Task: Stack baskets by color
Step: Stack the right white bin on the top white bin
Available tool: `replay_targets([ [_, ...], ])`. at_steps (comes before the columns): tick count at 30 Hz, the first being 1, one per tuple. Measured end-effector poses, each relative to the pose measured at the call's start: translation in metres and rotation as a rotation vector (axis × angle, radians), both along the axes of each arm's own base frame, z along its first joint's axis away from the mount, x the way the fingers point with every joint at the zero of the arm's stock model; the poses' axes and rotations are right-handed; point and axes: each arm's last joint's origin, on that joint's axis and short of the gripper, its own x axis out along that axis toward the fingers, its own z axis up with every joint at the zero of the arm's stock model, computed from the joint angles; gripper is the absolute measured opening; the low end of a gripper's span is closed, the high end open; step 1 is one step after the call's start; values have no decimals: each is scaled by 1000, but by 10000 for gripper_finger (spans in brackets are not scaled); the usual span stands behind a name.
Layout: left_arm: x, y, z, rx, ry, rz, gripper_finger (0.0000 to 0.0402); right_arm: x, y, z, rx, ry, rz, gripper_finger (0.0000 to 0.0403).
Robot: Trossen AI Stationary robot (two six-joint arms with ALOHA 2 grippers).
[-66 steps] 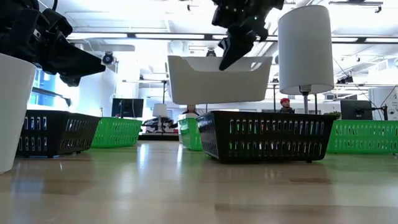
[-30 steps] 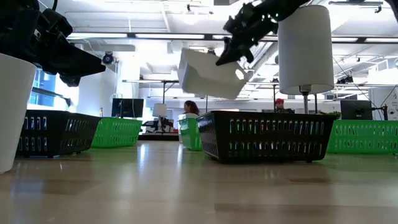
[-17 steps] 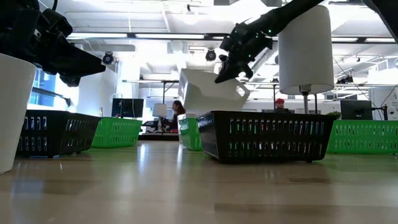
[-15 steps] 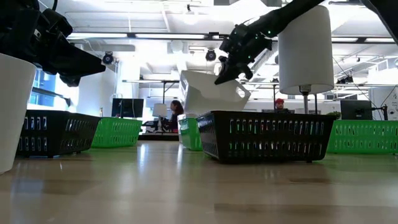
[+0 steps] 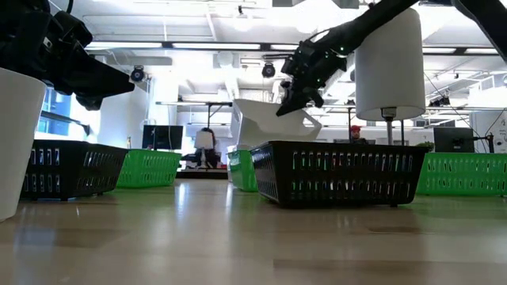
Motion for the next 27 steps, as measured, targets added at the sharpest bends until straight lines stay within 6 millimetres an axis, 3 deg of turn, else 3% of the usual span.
replay_targets([
  [16,0,0,0,2,0,-1,119,1,1,-14,142,51,-76,0],
  [27,0,0,0,2,0,-1,119,15,20,-18,193,149,-228,0],
])
